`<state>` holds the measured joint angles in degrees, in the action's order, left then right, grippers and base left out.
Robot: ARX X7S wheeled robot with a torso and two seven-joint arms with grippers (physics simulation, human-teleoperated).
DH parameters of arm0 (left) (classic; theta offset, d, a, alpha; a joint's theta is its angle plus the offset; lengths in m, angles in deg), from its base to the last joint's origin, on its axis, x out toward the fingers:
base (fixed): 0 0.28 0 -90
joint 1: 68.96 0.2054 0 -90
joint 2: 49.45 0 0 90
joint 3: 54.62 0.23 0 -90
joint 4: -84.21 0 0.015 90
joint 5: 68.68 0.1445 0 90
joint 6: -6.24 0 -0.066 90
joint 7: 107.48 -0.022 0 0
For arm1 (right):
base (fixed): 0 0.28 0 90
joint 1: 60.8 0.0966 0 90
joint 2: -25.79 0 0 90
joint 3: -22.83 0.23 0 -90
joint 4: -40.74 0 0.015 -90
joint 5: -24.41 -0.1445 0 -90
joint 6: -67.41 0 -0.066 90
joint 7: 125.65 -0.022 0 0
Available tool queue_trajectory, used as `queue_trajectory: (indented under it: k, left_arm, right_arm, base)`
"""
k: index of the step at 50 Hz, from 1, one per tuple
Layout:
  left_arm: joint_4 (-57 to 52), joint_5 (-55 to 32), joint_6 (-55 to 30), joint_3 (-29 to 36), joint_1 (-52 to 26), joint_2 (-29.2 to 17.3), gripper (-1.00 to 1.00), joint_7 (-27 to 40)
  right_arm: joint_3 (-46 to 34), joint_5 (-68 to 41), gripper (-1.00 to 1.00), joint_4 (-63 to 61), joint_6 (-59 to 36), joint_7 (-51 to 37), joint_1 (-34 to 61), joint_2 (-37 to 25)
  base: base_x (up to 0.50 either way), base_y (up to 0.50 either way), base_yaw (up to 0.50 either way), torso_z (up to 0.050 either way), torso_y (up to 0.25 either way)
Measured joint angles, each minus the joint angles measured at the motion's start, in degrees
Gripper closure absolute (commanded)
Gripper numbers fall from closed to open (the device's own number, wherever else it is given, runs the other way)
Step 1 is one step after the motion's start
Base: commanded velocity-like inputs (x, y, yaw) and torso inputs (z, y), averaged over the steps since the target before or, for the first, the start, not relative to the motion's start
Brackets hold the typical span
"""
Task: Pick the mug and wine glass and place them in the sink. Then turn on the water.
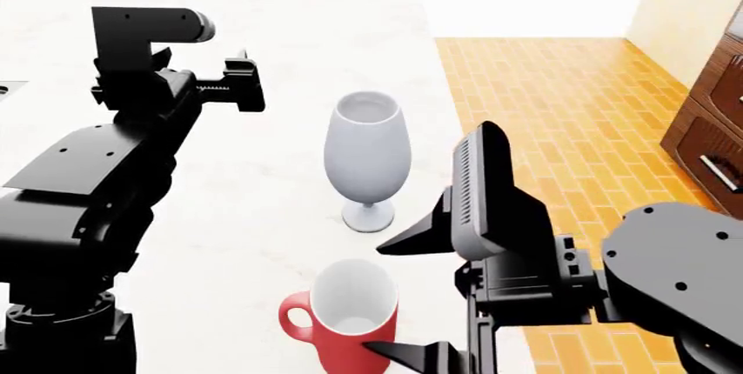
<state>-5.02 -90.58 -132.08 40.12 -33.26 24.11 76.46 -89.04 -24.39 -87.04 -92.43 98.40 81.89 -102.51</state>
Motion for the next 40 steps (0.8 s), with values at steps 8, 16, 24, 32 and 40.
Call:
queue_trajectory:
  k: [8,16,24,32,40]
  left_arm:
    - [0.09,-0.08,0.16,0.10,0.04,-0.04,-1.00,0.14]
    - [0.23,-0.17,0.35,0.19,0.13,-0.09,-1.00,0.25]
    - [0.63,-0.20,0.73,0.26,0.28,-0.17,-1.00,0.29]
    - [0.95,-0.25,0.96,0.38,0.29,-0.26,-1.00,0.35]
    - [1.35,-0.30,1.28,0.46,0.34,-0.35,-1.00,0.37]
  right_arm:
    - [-1.44,1.06,-1.00,1.23,1.47,0.37,-0.40,0.46]
    - [-2.98,2.22,-1.00,2.69,2.97,0.83,-0.81,0.98]
    - [-4.59,3.36,-1.00,4.17,4.49,1.36,-1.19,1.62]
    - [-5.97,4.32,-1.00,5.52,5.89,1.83,-1.53,2.24]
    - [-7.36,5.18,-1.00,6.73,6.96,2.29,-1.49,2.92]
  base:
    - [0.00,0.00,0.00,0.000,0.000]
    - [0.00,0.00,0.00,0.000,0.000]
    - [0.00,0.00,0.00,0.000,0.000]
    - [0.00,0.00,0.00,0.000,0.000]
    - [0.00,0.00,0.00,0.000,0.000]
